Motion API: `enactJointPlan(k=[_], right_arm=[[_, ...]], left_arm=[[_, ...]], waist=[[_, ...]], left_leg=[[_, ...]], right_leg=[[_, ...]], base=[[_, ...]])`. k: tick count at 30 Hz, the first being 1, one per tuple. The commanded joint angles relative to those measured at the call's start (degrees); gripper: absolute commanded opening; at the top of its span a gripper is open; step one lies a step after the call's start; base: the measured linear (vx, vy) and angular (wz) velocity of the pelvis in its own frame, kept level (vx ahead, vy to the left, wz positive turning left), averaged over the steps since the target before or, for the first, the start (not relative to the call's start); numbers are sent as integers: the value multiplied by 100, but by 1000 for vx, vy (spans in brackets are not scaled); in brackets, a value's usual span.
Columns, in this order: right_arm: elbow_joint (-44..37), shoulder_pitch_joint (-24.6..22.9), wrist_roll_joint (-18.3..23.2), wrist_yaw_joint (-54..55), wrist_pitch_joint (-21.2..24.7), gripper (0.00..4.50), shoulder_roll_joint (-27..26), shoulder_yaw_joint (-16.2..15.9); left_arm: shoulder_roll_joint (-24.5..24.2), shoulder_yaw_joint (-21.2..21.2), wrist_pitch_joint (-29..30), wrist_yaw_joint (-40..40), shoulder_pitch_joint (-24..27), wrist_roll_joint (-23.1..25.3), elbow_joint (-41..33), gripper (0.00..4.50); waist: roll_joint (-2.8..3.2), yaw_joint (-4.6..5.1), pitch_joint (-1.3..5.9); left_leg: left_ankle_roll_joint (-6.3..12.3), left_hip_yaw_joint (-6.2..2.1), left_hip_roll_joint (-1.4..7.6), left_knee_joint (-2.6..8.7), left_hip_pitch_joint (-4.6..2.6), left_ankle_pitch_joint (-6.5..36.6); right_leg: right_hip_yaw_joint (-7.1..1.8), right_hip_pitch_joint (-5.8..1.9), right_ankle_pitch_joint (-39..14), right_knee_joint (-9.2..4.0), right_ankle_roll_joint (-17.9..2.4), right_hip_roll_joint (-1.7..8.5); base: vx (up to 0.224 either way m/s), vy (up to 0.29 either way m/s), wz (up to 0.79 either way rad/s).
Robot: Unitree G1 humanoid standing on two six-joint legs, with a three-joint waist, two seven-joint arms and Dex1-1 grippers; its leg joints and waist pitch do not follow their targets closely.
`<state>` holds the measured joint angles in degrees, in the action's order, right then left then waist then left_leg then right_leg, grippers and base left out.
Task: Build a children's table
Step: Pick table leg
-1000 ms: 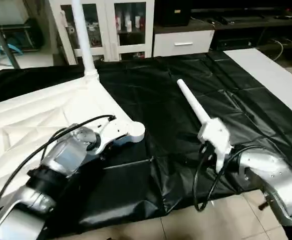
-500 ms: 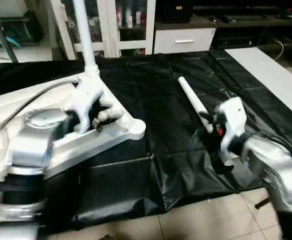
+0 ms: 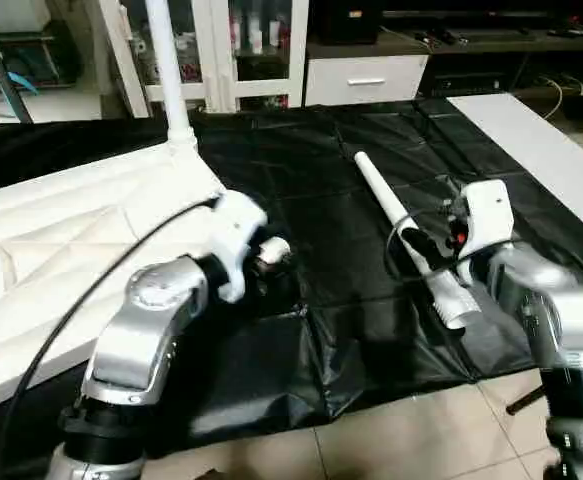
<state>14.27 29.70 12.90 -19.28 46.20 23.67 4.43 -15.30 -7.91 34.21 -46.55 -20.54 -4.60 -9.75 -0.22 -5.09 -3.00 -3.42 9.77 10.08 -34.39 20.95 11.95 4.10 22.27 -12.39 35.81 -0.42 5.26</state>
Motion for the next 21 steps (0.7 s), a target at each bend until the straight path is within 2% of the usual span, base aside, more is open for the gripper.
enactJointPlan(k=[1,2,3,4,7,8,9,10,11,12,16,21], right_arm=[[327,141,1,-210,141,447,60,-87],[475,216,-32,-251,137,447,70,-128],[744,344,-98,-278,90,447,73,-178],[744,344,-98,-278,90,447,73,-178],[1397,598,-151,-430,21,447,45,-280],[1498,626,-213,-469,57,447,74,-383],[1571,631,-238,-573,69,447,93,-460],[1613,622,-247,-688,76,447,110,-516],[1632,612,-247,-776,75,447,129,-551],[1626,608,-218,-832,125,431,137,-557],[1656,645,-177,-961,221,421,179,-603],[1812,773,-256,-1169,247,360,246,-720]], left_arm=[[-84,-135,49,-241,-10,-113,-91,251],[-140,-177,12,-305,-21,-109,-94,251],[-192,-216,31,-381,-55,-134,-76,251],[-192,-216,31,-381,-55,-134,-76,251],[-261,-349,16,-509,-159,-192,-33,251],[-286,-395,33,-515,-181,-203,-39,251],[-301,-420,27,-511,-217,-215,-22,251],[-302,-425,21,-503,-247,-226,-2,251],[-291,-413,27,-492,-260,-238,9,251],[-302,-406,6,-500,-262,-233,20,251],[-377,-443,-18,-548,-259,-209,-1,251],[-505,-514,200,-636,-277,-410,-191,251]], waist=[[9,12,359],[0,19,367],[70,19,383],[36,31,380],[53,16,383],[26,12,381],[-27,17,381],[9,-6,380],[-27,-9,380],[-32,-12,373],[-47,-13,374],[-67,-12,381]], left_leg=[[56,-55,254,388,-57,231],[73,-56,252,382,-54,163],[93,-62,242,364,-54,101],[111,-50,234,360,-46,92],[157,-36,229,344,-39,120],[169,-31,230,342,-33,140],[198,-29,236,348,-26,141],[218,-35,245,344,-27,120],[244,-30,250,344,-35,128],[266,-28,255,345,-38,125],[273,-28,258,347,-42,109],[289,-26,256,339,-39,33]], right_leg=[[-287,-284,105,-344,-1324,296],[-283,-289,210,-333,-1351,292],[-277,-292,357,-310,-1425,299],[-278,-298,388,-319,-1449,289],[-289,-307,419,-311,-1581,302],[-288,-310,398,-311,-1592,300],[-284,-317,345,-314,-1597,295],[-288,-317,318,-303,-1593,313],[-289,-318,253,-303,-1583,313],[-291,-308,195,-308,-1571,314],[-288,-297,38,-312,-1519,312],[-287,-292,101,-294,-1540,312]], base=[[0,0,0],[0,0,0],[0,0,0],[0,0,0],[0,0,0],[0,0,0],[0,0,0],[0,0,0],[0,0,0],[0,0,0],[0,0,0],[0,0,0]])
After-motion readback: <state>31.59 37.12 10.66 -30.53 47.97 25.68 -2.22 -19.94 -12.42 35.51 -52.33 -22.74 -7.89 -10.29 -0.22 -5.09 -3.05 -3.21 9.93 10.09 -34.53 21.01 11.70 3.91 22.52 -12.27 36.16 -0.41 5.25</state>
